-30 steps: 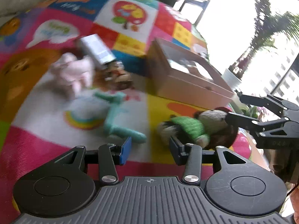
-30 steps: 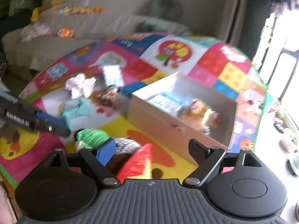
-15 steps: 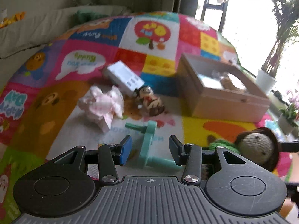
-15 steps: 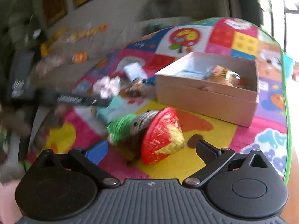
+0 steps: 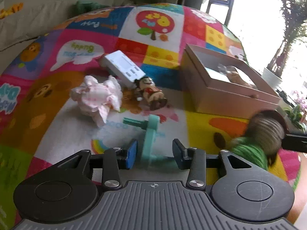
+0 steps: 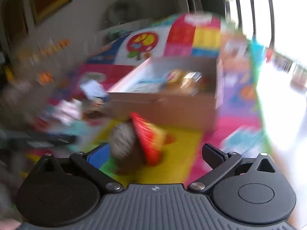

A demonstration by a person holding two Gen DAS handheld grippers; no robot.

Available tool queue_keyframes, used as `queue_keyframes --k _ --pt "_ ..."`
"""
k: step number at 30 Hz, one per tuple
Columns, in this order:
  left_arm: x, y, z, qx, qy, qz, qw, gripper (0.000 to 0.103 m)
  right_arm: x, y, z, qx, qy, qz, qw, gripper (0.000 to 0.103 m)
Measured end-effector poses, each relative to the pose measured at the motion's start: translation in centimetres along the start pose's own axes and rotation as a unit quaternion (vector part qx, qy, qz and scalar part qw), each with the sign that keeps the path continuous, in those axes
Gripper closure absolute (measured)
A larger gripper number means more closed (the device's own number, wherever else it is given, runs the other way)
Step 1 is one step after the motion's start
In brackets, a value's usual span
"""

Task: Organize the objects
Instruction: 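Carry the crocheted doll toward the pink box while the left gripper grasps the teal toy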

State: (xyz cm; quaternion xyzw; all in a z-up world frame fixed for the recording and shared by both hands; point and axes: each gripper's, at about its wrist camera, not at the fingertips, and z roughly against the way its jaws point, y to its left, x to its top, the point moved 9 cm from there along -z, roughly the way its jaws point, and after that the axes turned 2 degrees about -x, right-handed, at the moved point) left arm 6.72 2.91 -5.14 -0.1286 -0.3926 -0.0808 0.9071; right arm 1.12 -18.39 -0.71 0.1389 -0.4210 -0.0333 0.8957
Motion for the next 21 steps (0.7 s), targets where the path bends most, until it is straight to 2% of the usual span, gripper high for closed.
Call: queue_keyframes --k 2,5,8,9,10,11,12,18,21 --pt "0.2 0.3 -0.2 0.002 -0.003 0.002 1.0 0.063 -0.6 0.6 -1.1 0.037 0.028 -0.057 0.997 0.001" --pt "0.2 0.2 -0.4 0.003 -0.007 -0.011 0.9999 0.063 -1.3 1.6 -3.5 0.033 0.051 -0.093 0.994 0.004" --pt "0.0 0.0 -0.4 0.007 -0.009 -0.035 0.9993 0.063 -0.8 2.8 -4.4 0.006 0.028 -0.056 0.998 0.023" --pt "0.0 -0.1 -0.4 0.011 -0.01 -0.04 0.9991 0.067 -0.6 3.1 -4.5 0.002 0.024 -0.046 0.999 0.027" --pt "0.0 0.1 -0.4 0.018 -0.012 -0.043 0.9988 0.078 -0.4 3.2 -4.6 0.001 0.021 -0.041 0.999 0.032" --pt "-0.1 0.2 -0.3 0.026 -0.014 -0.044 0.9986 0.082 0.0 3.3 -4.5 0.002 0.018 -0.035 0.999 0.037" --pt "-0.2 0.4 -0.2 0.028 -0.013 -0.043 0.9986 0.087 0.2 3.3 -4.3 0.01 0.018 -0.029 0.999 0.037" --pt "-1.0 -0.3 1.5 -0.008 -0.014 -0.051 0.9986 0.089 0.8 1.5 -0.1 0.016 -0.014 -0.016 1.0 0.038" --pt "0.4 -1.4 3.0 -0.041 -0.025 -0.043 0.9979 0.089 1.2 -0.1 2.0 0.014 -0.033 -0.026 0.999 0.038"
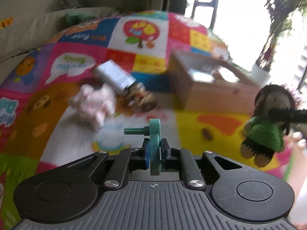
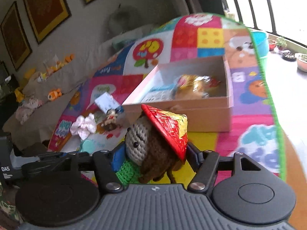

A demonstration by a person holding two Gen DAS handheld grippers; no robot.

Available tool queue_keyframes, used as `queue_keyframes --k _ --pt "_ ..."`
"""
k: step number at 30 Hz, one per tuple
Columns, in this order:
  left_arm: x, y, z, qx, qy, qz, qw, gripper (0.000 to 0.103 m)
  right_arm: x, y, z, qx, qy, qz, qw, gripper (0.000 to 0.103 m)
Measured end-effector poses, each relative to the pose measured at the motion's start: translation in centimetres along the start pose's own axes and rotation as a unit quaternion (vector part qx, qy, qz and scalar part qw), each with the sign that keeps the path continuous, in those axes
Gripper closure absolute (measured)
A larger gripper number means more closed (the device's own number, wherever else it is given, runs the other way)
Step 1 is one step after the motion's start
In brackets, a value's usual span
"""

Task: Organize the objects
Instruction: 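Carry the crocheted doll toward the pink box while the left gripper grasps the teal toy, then lower the crocheted doll into the pink box and open the right gripper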

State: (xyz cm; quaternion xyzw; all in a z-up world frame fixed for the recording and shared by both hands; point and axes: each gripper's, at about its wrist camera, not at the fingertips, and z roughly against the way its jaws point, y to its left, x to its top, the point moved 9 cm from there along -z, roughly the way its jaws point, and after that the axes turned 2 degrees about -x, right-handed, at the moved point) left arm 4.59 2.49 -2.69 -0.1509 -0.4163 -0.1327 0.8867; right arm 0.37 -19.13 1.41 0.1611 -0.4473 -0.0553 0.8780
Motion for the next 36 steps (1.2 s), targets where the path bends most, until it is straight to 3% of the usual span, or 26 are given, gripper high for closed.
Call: queue_keyframes --k 7,11,13,16,21,27,31,36 --pt "11.0 -5.4 0.0 -0.057 -0.063 -0.042 0.9955 0.089 2.0 -2.7 3.7 -0.013 -0.065 -0.018 0.998 0.038" --pt "17.5 -8.0 -4.3 -0.079 -0.096 -0.023 0.9919 0.087 2.1 -3.4 3.9 -0.016 -0.07 -0.025 0.997 0.038" --pt "18.9 -8.2 -7.4 -0.066 -0.094 -0.016 0.9933 0.086 1.8 -3.7 3.7 -0.02 -0.065 -0.029 0.997 0.038" --pt "18.3 -7.7 -9.7 -0.068 -0.087 0.0 0.9939 0.086 1.4 -4.6 3.8 -0.03 -0.061 -0.035 0.997 0.038" --pt "13.6 -5.5 -9.3 -0.095 -0.083 0.061 0.9902 0.086 1.7 -6.1 3.8 -0.043 -0.053 -0.048 0.997 0.038" --pt "9.4 -2.5 -7.2 -0.122 -0.112 0.098 0.9813 0.086 6.2 -5.9 2.7 -0.032 -0.059 -0.086 0.994 0.038" --pt "8.2 -1.0 -7.1 -0.139 -0.123 0.119 0.9753 0.086 10.4 -6.0 -0.4 -0.044 -0.073 -0.147 0.986 0.038" --pt "7.6 0.5 -7.0 -0.164 -0.131 0.157 0.9652 0.086 14.2 -5.9 -7.5 -0.051 -0.078 -0.22 0.971 0.038"
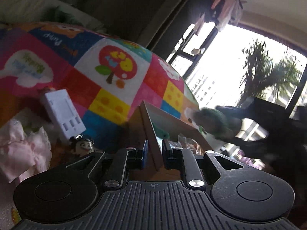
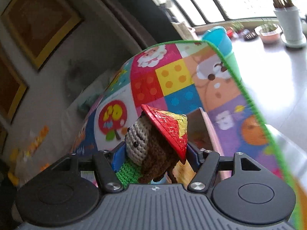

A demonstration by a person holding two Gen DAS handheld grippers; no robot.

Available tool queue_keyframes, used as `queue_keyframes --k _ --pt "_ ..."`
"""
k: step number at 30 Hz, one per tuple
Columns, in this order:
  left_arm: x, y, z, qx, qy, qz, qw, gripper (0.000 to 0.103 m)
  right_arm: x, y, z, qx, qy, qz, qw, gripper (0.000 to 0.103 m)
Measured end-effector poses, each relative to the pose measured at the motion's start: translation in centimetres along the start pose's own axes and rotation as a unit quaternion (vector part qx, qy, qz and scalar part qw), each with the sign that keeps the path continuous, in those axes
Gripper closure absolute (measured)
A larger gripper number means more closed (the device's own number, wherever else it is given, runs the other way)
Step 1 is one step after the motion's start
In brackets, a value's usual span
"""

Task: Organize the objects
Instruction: 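Lower the crocheted doll into the pink box and open the right gripper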

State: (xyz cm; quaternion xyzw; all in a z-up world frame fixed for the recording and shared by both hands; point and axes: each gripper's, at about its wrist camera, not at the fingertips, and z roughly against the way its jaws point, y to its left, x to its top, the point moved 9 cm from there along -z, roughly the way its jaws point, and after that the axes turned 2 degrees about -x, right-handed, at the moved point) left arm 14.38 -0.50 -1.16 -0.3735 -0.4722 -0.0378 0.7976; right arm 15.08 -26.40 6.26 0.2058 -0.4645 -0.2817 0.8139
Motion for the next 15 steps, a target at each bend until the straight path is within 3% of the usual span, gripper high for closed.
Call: queue_keyframes --k 3,6,11,13,15 --pt "0.1 0.8 0.4 -0.005 -0.006 0.015 0.9999 0.086 0.2 -0.2 -4.0 -0.025 -0.003 -0.045 0.999 0.035" --pt "0.3 1.2 0.6 -0.005 -0.01 0.027 0.9996 0.086 -0.7 -0.6 -4.4 -0.046 0.01 -0.051 0.998 0.028" --pt "0.5 0.9 0.9 -0.015 -0.012 0.034 0.9992 0.086 1.7 0.7 0.1 -0.076 -0.09 0.046 0.992 0.022" --pt "0.4 0.6 1.0 -0.018 -0.011 0.031 0.9993 0.086 2.6 1.8 -0.3 -0.074 -0.085 0.076 0.991 0.022" --pt "0.3 0.6 1.0 -0.016 -0.011 0.028 0.9994 0.086 2.6 3.0 -2.1 -0.056 -0.046 0.094 0.993 0.022"
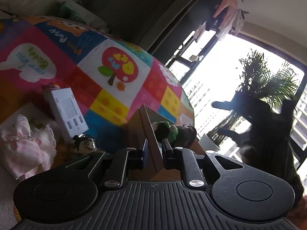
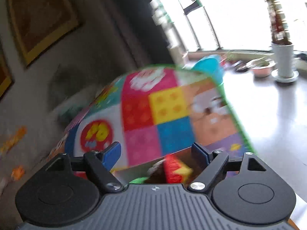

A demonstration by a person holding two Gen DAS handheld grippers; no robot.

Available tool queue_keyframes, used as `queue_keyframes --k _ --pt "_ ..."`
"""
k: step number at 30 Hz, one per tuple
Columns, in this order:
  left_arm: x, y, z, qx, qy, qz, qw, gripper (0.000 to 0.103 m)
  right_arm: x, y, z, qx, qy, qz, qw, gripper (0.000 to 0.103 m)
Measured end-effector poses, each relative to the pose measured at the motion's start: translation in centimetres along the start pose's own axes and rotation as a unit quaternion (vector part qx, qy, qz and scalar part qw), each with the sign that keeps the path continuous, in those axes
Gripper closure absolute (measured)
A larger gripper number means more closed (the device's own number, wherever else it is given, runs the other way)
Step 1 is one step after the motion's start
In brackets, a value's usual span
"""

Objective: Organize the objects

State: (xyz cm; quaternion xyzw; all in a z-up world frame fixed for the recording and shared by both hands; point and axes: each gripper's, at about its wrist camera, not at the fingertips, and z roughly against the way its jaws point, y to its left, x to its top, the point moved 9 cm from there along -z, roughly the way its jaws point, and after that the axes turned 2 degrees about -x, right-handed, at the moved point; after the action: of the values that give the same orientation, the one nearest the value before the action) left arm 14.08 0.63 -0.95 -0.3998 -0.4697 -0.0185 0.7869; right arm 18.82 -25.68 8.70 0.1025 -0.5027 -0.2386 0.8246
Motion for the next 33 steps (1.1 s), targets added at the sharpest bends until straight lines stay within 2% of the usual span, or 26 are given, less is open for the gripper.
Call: queue_keyframes --k 2,4,6,10,13,17,19,23,26,30,33 --pt "-0.1 0.3 0.0 0.004 0.001 0.002 1.0 0.086 -0.7 1.5 -2.2 0.006 0.031 0.024 0.999 0.023" --pt "-0.2 0.6 -0.2 0.009 0.003 0.006 0.9999 0.086 -2.1 2.6 -4.6 -0.004 0.055 0.075 0.996 0.029" --pt "-0.2 0.8 -0.2 0.011 0.005 0.01 0.9999 0.086 -3.0 3.3 -6.4 -0.033 0.045 0.129 0.99 0.029" --pt "-0.5 0.8 -0.3 0.011 0.01 0.011 0.9998 0.086 -4.1 4.2 -6.0 -0.04 0.069 0.18 0.98 0.029" --pt "-0.3 0.6 0.1 0.015 0.004 0.006 0.9999 0.086 -4.4 4.4 -4.6 -0.05 0.064 0.209 0.975 0.029" --pt "2.8 1.1 3.0 0.038 -0.053 0.019 0.9977 0.086 -5.4 7.0 -2.9 -0.001 0.063 0.229 0.971 0.026" --pt "5.0 2.4 5.0 0.088 -0.076 0.01 0.9932 0.086 -6.5 9.1 -2.8 0.041 0.085 0.228 0.969 0.021" --pt "8.2 5.9 7.2 0.174 -0.073 -0.018 0.9819 0.086 -10.0 15.0 -4.5 0.109 0.133 0.252 0.952 0.019" --pt "8.7 8.9 8.5 0.219 -0.06 -0.006 0.9738 0.086 -13.6 19.8 -6.9 0.128 0.162 0.291 0.934 0.018" --pt "7.2 11.4 9.2 0.225 -0.046 0.028 0.973 0.086 -16.8 24.8 -11.0 0.132 0.182 0.304 0.926 0.018" --pt "5.6 12.4 9.0 0.203 -0.017 0.055 0.9775 0.086 -18.4 27.1 -14.1 0.107 0.18 0.342 0.916 0.02"
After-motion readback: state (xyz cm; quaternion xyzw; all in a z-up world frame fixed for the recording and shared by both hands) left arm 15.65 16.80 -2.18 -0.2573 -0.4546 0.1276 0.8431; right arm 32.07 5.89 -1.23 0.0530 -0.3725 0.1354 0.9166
